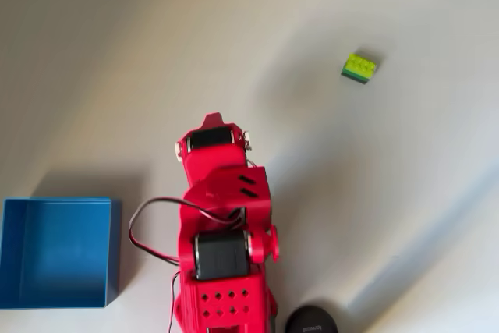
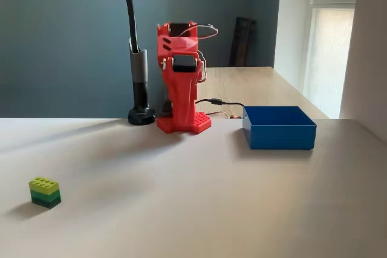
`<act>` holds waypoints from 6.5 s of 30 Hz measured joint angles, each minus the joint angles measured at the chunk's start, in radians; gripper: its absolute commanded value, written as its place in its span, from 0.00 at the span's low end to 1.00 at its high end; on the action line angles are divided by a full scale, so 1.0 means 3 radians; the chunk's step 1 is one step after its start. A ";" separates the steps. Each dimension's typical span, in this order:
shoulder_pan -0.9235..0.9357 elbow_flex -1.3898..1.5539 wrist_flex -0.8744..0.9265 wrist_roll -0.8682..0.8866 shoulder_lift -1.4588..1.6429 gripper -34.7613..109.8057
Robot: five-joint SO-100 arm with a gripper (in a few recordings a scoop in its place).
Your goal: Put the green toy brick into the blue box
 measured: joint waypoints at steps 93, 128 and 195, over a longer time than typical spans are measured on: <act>0.2265 -0.6300 0.1381 0.0266 -0.6877 0.24; 0.0823 -0.5057 0.1401 0.0164 -0.5394 0.24; -0.3584 -0.3339 0.1887 0.0578 -0.4275 0.37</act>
